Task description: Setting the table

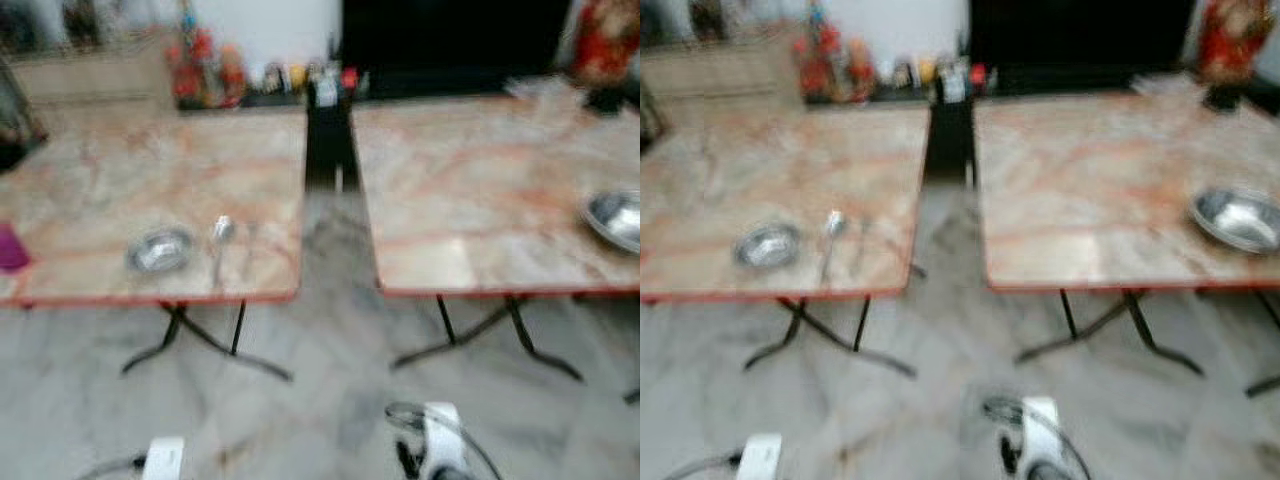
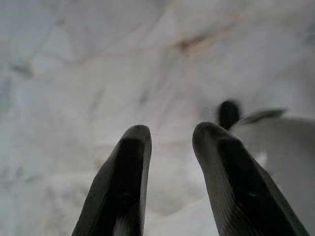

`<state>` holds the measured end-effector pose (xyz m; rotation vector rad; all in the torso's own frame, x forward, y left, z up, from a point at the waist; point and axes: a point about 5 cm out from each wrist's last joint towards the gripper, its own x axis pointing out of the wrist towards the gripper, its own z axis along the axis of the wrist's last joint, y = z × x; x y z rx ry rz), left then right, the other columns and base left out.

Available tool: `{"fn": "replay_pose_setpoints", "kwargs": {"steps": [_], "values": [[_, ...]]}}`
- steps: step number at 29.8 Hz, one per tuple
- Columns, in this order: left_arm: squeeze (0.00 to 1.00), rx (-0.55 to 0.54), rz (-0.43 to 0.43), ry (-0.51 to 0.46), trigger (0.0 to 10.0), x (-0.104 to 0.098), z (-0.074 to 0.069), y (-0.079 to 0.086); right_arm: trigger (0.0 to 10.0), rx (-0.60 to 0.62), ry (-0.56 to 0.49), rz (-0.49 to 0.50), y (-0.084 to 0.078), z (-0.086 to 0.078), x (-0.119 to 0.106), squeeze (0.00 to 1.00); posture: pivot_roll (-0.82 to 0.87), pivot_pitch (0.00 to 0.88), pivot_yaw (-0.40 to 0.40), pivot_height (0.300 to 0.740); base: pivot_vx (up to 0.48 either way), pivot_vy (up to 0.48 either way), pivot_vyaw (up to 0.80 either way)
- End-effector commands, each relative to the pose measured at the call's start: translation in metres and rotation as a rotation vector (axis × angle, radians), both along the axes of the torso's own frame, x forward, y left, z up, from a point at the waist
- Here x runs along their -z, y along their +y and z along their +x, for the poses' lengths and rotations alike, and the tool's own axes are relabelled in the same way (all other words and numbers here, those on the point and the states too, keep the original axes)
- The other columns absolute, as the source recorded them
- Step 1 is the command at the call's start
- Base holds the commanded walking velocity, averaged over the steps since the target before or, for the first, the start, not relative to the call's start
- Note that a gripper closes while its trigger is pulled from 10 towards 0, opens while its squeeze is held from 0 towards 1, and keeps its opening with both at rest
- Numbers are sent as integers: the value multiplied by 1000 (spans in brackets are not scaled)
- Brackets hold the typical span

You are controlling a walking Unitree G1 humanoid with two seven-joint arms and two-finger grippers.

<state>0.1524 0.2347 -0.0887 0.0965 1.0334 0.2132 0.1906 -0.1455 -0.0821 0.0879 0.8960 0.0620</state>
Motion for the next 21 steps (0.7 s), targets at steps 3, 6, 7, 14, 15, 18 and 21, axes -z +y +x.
{"fn": "replay_pose_setpoints", "kwargs": {"steps": [3,6,7,14,15,18,21], "values": [[0,41,-2,-13,10000,-2,9,-6,10000,37,11,-19,-12,-6,2,0,-23,0,74,732,0,394,0],[0,46,0,-12,10000,-2,9,-6,10000,42,15,-19,-13,-8,3,0,-25,0,75,732,0,393,0],[0,47,1,-11,10000,-2,9,-6,10000,43,16,-19,-13,-9,4,0,-26,0,76,732,0,394,0],[0,66,10,12,10000,-1,7,-8,10000,50,10,-8,-14,-8,3,0,-29,0,72,732,0,327,0],[0,66,10,12,10000,-1,7,-8,10000,50,10,-8,-14,-8,3,0,-29,0,72,732,0,319,0],[0,57,14,-7,10000,-2,11,-8,10000,54,-1,-3,-14,-3,1,0,-21,0,61,732,0,272,0],[0,56,12,-21,10000,-3,13,-9,10000,49,1,-3,-13,-2,1,0,-14,0,55,732,0,0,0]]}}
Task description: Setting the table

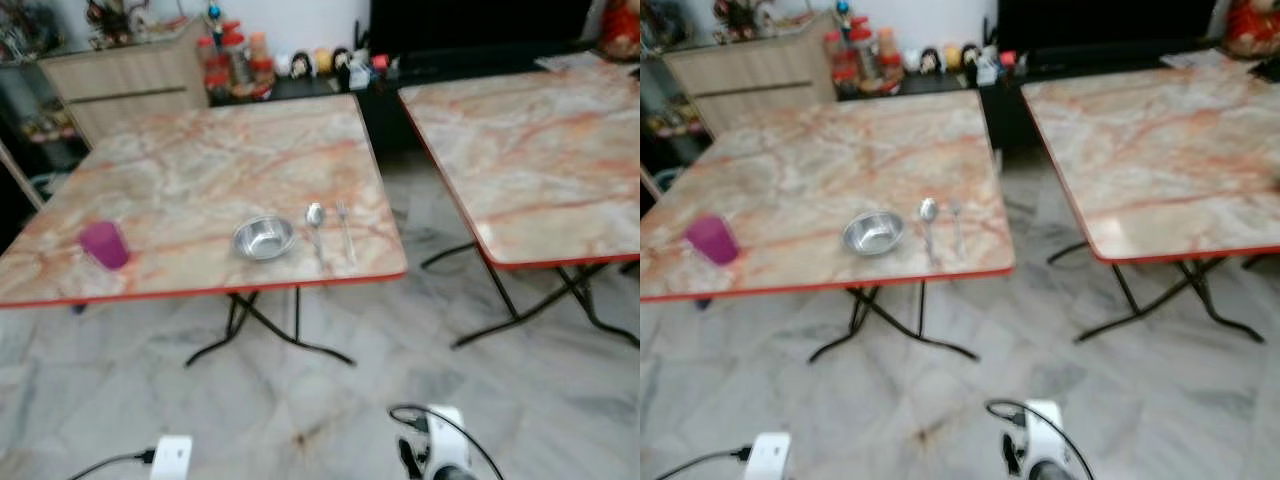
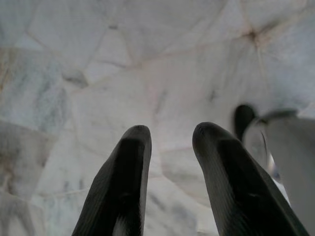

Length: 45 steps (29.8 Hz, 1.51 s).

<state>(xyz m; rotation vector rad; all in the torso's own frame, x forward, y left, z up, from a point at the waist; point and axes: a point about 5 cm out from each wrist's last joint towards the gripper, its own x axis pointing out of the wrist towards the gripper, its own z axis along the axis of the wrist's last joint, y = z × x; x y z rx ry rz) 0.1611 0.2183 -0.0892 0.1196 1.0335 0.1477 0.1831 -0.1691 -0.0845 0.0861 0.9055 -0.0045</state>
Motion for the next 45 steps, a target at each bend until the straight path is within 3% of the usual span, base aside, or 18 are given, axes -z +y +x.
{"fn": "replay_pose_setpoints", "kwargs": {"steps": [1,5,16,45], "values": [[0,-9,23,-25,10000,-4,5,8,10000,-7,-12,27,10,5,-2,0,-14,0,55,732,0,0,0],[0,-41,-4,-73,10000,-7,11,6,10000,-11,-13,19,10,7,-3,0,-7,0,51,732,0,0,0],[0,-31,18,-73,10000,-6,11,4,10000,-32,-20,16,10,8,-4,0,-7,0,45,732,0,0,276],[0,-51,-8,-79,10000,-6,15,-4,10000,30,-61,12,1,15,-8,0,-22,0,34,732,343,0,122]]}}
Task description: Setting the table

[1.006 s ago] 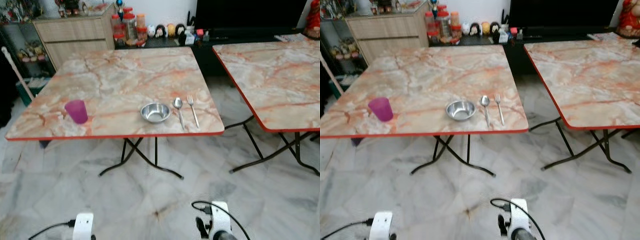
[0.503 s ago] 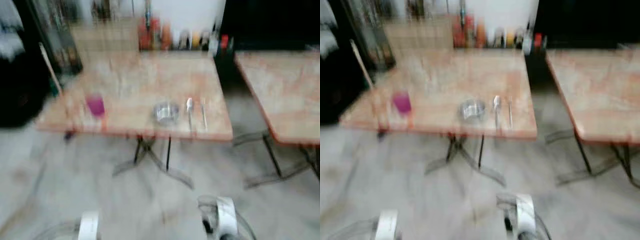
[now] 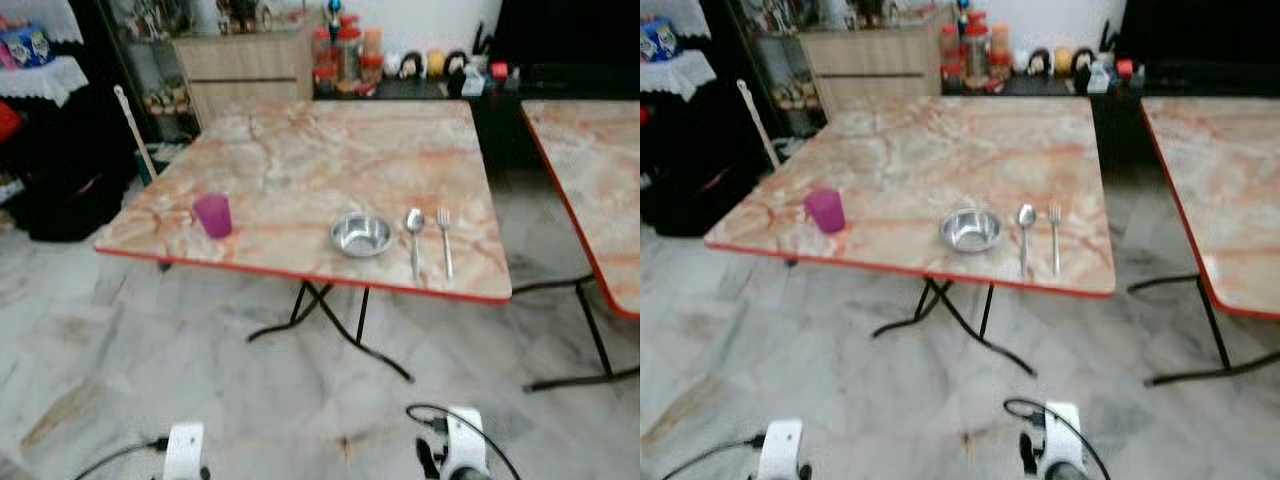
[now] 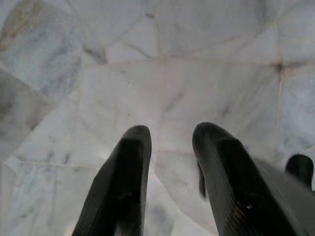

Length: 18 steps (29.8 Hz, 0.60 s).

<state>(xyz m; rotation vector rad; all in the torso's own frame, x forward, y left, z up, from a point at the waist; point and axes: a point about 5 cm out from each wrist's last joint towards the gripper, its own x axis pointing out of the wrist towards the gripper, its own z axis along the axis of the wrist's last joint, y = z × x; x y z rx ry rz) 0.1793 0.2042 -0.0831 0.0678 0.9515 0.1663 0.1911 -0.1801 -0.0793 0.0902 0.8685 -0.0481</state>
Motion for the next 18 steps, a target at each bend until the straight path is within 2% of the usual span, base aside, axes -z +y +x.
{"fn": "replay_pose_setpoints", "kwargs": {"steps": [1,8,12,15,18], "values": [[0,-18,21,9,10000,0,-3,10,10000,-11,-27,25,12,7,-3,0,-22,0,34,732,345,0,0],[0,-16,1,4,10000,0,-3,8,10000,-2,-19,8,9,5,-2,0,-18,0,32,732,305,0,0],[0,-1,-9,2,10000,0,-3,5,10000,-18,-30,6,11,6,-2,0,-14,0,32,732,0,0,0],[0,-10,-8,3,10000,1,-4,7,10000,-111,-60,-42,14,10,-6,0,-16,0,34,732,0,0,0],[0,-12,-7,6,10000,1,-6,8,10000,-265,-140,-94,19,15,-11,0,-18,0,34,732,0,0,0]]}}
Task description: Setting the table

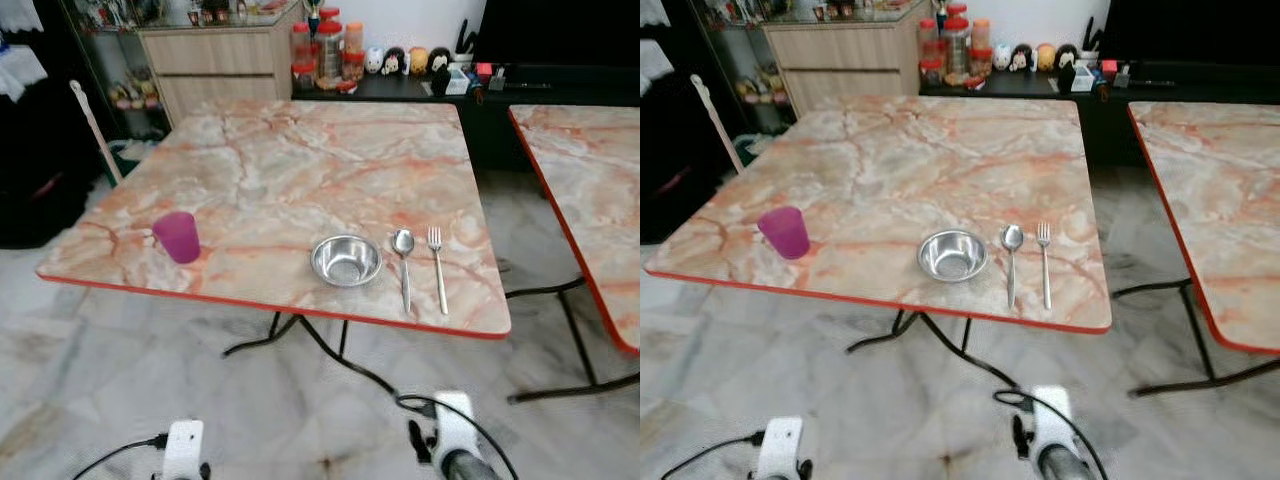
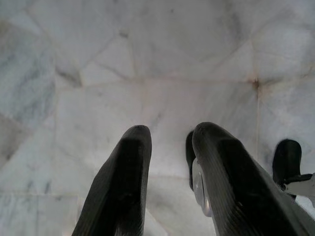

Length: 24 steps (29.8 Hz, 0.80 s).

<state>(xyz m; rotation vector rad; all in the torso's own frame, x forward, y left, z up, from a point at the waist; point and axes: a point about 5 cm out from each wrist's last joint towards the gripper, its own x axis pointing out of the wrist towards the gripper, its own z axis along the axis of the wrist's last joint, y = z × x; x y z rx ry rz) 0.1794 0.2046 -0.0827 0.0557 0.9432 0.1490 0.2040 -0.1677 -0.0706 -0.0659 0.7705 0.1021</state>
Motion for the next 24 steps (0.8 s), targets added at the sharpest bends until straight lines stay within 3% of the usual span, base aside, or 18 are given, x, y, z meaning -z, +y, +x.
{"fn": "replay_pose_setpoints", "kwargs": {"steps": [1,3,4,6,10,13,16,19,24], "values": [[0,-22,11,16,10000,2,-7,7,10000,-72,-38,-14,7,3,-3,0,-18,0,34,732,0,0,0],[0,-27,11,15,10000,2,-8,9,10000,-227,-141,-79,10,8,-11,0,-27,0,37,732,0,0,0],[0,-27,11,15,10000,2,-8,9,10000,-227,-141,-79,10,8,-11,0,-27,0,37,732,0,0,0],[0,-25,14,20,10000,2,-9,9,10000,-366,-257,-127,13,17,-24,0,-31,0,38,732,0,0,0],[0,-35,8,14,10000,2,-9,9,10000,-439,-370,-125,19,31,-39,0,-37,0,39,732,0,0,0],[0,-46,7,10,10000,3,-10,9,10000,-534,-520,-68,37,48,-63,0,-39,0,39,732,0,0,0],[0,-49,5,8,10000,3,-10,9,10000,-561,-554,-53,43,50,-69,0,-39,0,39,732,0,0,0],[0,-59,9,11,10000,3,-12,9,10000,-711,-718,8,76,65,-103,0,-31,0,31,732,0,0,0],[0,-78,6,-7,10000,3,-11,10,10000,-653,-824,32,82,79,-128,0,-31,0,29,732,0,0,0]]}}
